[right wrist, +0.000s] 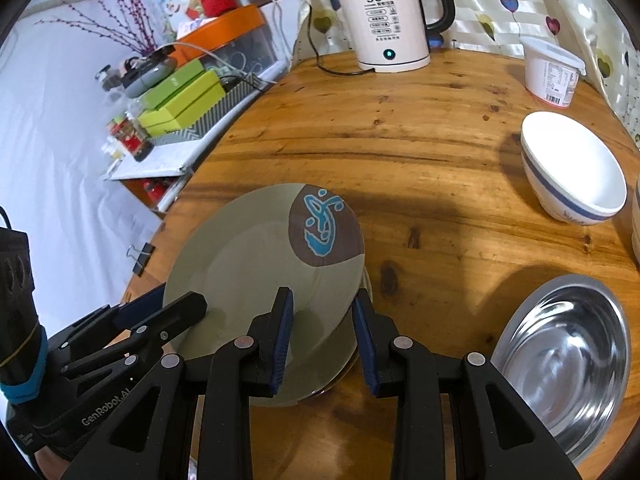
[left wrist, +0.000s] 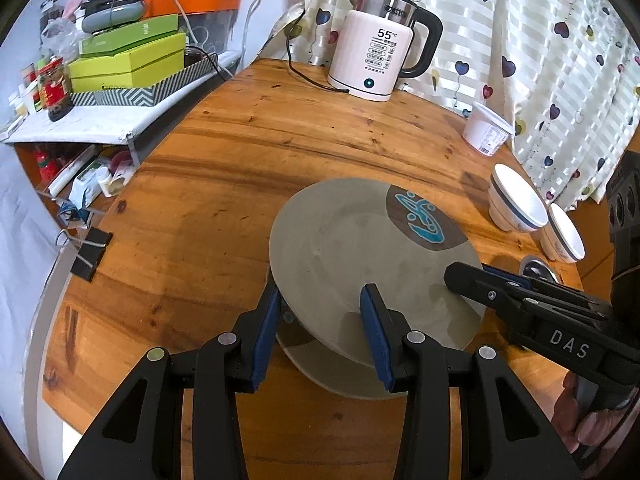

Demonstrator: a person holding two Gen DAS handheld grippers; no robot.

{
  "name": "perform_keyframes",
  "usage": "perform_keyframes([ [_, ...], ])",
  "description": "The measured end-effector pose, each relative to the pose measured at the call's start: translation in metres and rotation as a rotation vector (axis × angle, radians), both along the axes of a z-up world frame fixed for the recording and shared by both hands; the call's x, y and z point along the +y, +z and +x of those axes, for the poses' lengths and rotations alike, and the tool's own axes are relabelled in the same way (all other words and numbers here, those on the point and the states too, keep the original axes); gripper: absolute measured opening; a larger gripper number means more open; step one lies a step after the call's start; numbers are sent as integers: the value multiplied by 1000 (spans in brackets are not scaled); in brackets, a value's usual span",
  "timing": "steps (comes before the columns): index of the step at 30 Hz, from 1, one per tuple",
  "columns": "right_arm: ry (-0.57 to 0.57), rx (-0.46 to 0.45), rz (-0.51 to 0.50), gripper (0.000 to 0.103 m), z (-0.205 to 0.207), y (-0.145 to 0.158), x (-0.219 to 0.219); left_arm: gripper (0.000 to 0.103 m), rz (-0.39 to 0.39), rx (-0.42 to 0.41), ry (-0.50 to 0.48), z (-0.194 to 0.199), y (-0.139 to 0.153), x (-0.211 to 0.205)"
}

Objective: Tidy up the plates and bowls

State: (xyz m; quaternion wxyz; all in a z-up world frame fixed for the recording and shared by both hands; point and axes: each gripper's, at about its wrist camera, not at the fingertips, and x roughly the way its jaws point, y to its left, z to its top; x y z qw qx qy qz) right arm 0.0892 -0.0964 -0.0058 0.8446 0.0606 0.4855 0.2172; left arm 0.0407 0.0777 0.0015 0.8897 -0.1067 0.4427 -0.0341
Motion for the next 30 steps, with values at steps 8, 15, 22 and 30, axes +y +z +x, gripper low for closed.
perform_keyframes([
  [8, 18, 7, 2, 29, -5, -7, 2, 43, 6, 7, 8, -7, -6, 1],
  [15, 29, 21, -7, 30, -5, -14, 4, 43, 7, 23, 10, -9, -12, 0],
  [22, 39, 15, -14, 32, -7, -14, 7, 43, 2, 30, 11, -9, -15, 1],
  [30, 41, 16, -11, 32, -8, -14, 4, 43, -23, 33, 6, -10, -18, 2],
])
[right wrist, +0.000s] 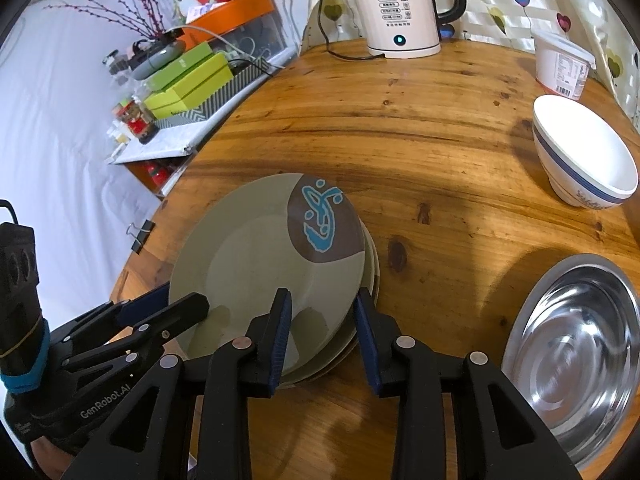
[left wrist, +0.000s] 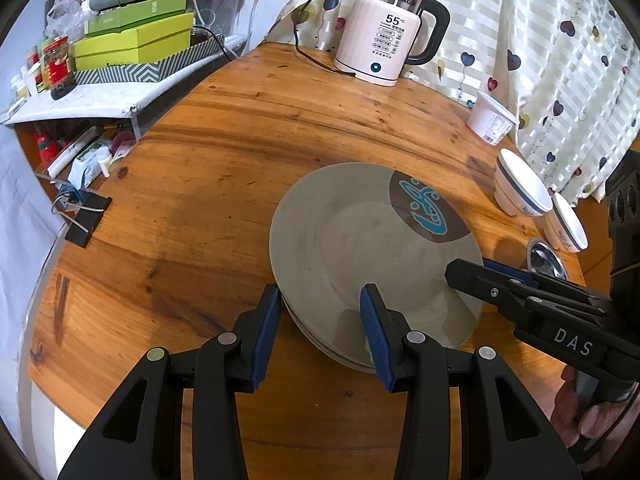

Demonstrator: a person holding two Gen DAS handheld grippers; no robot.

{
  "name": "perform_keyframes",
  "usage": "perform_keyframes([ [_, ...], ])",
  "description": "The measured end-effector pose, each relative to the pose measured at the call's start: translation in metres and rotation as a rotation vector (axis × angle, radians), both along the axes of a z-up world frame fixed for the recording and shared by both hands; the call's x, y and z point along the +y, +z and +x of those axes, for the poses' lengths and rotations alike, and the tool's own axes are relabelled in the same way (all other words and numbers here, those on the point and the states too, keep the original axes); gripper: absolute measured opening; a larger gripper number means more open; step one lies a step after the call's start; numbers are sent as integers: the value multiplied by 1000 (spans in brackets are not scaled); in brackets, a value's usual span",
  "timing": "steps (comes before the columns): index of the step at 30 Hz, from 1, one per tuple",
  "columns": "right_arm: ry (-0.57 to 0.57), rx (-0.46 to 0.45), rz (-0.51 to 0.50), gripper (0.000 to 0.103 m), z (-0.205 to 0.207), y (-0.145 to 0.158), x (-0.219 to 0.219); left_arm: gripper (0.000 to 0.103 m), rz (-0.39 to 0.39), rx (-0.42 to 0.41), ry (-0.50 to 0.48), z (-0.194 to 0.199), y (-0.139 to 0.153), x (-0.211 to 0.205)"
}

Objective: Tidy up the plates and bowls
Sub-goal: 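Grip the rim of the stacked plates with the left gripper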

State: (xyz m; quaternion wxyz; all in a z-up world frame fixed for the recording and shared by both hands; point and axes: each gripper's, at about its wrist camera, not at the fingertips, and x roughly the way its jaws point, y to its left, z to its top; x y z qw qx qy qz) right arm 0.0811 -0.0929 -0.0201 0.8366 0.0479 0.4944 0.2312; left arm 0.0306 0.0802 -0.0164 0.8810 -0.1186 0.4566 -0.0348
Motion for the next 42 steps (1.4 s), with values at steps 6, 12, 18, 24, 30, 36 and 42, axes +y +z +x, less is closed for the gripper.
perform_keyframes([
  [6, -8, 0, -11, 34, 0, 0, -3, 43, -9, -10, 2, 0, 2, 1],
  [12, -13, -8, -23, 37, -2, 0, -6, 43, -17, -12, 6, 1, 1, 3],
  [18, -27, -26, -24, 36, 1, 3, -9, 43, -20, -32, 23, 5, 5, 10],
  [24, -19, -33, -21, 25, 4, 2, -7, 43, -34, -35, 12, 10, 4, 9],
  [30, -15, -36, -27, 24, 3, 2, -6, 43, -27, -34, 12, 9, 4, 6],
  [36, -15, -35, -24, 24, 3, 1, -6, 43, -23, -32, 12, 8, 3, 6],
  [42, -19, -31, -3, 24, 3, 3, -10, 43, -23, -33, 18, 7, 4, 6],
])
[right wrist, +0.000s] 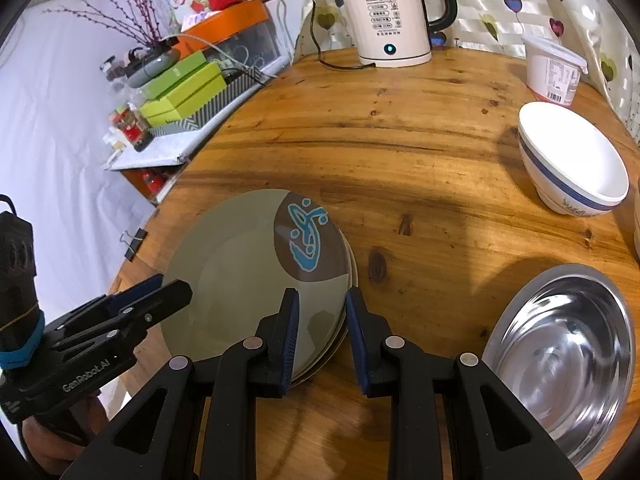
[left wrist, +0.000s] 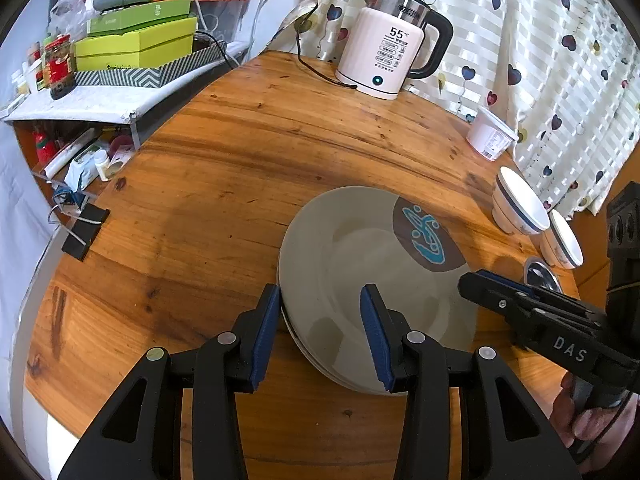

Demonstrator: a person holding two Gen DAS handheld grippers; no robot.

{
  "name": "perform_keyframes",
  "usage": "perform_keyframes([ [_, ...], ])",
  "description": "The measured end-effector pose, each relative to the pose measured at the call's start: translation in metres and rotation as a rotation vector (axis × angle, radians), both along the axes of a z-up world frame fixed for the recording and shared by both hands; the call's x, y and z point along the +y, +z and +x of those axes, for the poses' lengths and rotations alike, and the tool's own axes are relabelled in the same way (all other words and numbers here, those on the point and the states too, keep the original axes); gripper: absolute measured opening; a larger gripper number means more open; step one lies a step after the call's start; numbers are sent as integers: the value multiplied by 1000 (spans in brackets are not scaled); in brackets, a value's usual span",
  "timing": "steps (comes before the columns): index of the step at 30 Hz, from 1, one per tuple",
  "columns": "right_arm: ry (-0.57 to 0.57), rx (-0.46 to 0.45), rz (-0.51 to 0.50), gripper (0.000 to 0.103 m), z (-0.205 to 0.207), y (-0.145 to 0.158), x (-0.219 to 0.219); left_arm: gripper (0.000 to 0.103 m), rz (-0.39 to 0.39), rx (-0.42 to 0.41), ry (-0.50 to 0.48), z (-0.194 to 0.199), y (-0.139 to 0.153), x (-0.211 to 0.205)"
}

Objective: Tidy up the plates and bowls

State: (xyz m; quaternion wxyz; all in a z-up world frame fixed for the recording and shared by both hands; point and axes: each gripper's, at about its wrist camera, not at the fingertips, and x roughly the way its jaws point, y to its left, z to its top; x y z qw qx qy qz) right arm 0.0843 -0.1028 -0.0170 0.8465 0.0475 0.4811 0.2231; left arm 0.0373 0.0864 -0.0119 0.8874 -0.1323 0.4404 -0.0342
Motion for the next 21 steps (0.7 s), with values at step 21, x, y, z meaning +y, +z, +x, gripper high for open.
perform_keyframes([
  [21, 16, 8, -4, 24, -2, -2, 0, 43, 33, 8, 6, 1, 1, -5],
])
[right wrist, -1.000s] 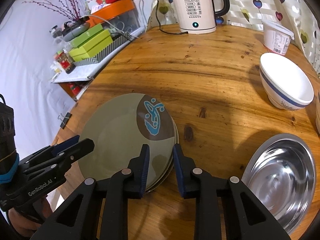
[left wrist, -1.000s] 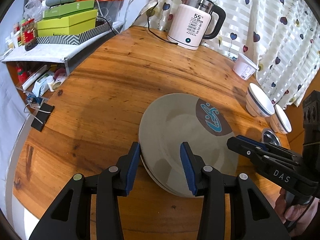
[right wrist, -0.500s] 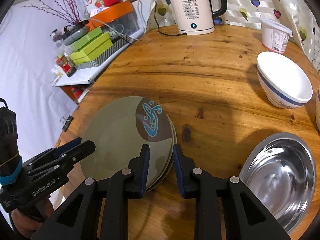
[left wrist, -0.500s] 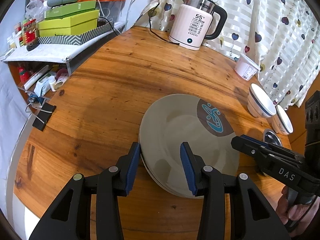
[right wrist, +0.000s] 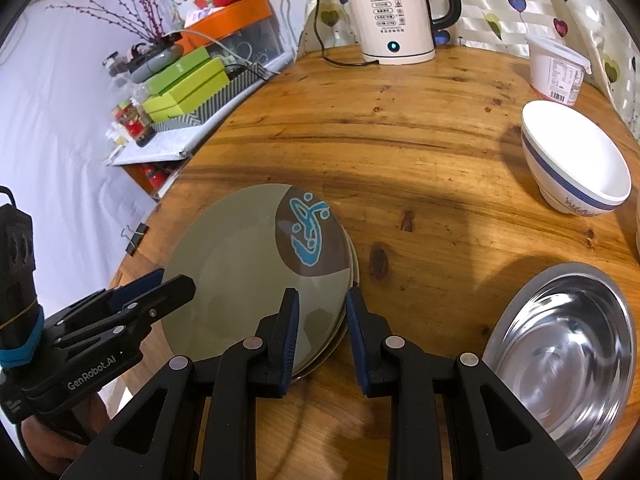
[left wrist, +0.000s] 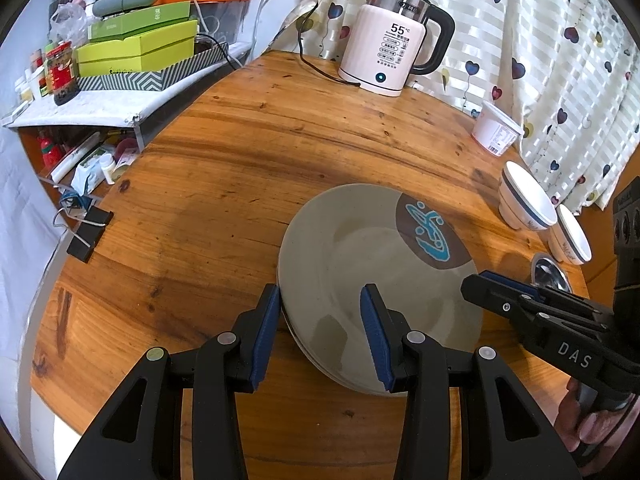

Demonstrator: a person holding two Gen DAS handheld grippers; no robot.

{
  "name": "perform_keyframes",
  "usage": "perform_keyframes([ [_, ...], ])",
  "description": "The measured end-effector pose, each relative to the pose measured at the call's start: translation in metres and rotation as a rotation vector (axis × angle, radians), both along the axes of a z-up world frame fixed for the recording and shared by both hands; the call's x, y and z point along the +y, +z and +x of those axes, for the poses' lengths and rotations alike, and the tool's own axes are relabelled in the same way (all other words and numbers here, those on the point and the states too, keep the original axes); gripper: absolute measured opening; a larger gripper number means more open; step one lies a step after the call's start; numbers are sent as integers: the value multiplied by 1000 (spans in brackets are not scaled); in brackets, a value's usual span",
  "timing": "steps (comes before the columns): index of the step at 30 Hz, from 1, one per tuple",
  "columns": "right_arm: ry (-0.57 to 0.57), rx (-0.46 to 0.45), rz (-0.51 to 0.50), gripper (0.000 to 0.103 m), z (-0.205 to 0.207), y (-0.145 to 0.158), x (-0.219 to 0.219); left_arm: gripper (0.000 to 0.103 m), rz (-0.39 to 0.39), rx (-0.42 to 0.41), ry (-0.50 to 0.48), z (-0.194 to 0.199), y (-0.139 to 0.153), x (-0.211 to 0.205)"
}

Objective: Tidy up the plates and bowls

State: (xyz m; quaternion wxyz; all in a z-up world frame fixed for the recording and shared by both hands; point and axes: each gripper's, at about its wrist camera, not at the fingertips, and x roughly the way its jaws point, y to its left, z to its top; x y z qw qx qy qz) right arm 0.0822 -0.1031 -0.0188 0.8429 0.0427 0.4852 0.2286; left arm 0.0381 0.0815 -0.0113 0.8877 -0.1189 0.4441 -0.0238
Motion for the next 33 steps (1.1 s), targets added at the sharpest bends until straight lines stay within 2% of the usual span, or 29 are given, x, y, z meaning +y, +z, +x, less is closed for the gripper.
perform_keyframes([
  [12, 9, -30, 7, 25, -9, 16, -3, 43, 31, -35, 22, -7, 15, 1],
  [16, 11, -50, 10, 34, -18, 26, -8, 43, 41, -58, 18, -13, 24, -2],
  [27, -2, -107, 21, 47, -56, 55, -34, 43, 45, -139, -26, -35, 53, -25],
  [33, -16, -125, 6, 49, -72, 65, -50, 43, 53, -165, -68, -40, 62, -48],
])
